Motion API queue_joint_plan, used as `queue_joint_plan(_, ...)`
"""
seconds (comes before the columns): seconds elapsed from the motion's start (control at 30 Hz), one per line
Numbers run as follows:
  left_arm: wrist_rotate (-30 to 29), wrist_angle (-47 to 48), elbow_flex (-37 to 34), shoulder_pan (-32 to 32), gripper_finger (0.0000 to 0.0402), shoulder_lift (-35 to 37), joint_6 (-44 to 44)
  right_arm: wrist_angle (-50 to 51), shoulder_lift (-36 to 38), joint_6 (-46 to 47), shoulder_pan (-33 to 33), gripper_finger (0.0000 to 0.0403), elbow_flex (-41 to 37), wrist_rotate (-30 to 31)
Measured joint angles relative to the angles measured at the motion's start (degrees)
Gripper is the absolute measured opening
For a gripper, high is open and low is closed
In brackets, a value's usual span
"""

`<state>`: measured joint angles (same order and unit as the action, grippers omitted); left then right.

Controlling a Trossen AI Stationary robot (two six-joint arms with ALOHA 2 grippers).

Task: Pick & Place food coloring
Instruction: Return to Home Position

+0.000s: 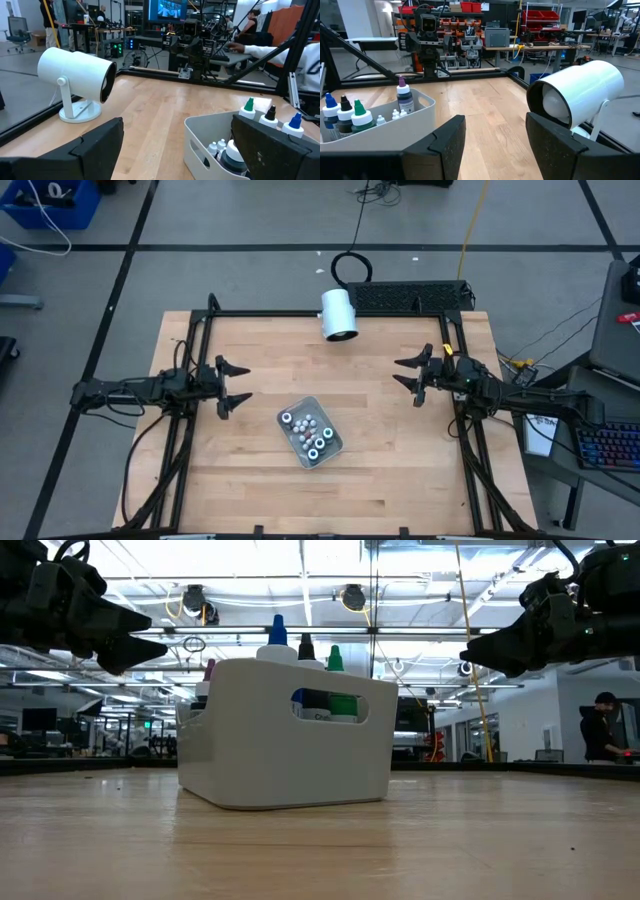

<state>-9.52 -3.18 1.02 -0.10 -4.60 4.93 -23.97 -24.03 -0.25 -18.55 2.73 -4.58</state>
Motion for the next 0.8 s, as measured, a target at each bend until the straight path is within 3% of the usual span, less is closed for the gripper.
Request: queue_joint_plan(0.8,0.0,-0.02,0.02,0.0,0.0364,0.0,0.0,0.0,0.0,0.0,0.0,0.0196,0.0,0.0)
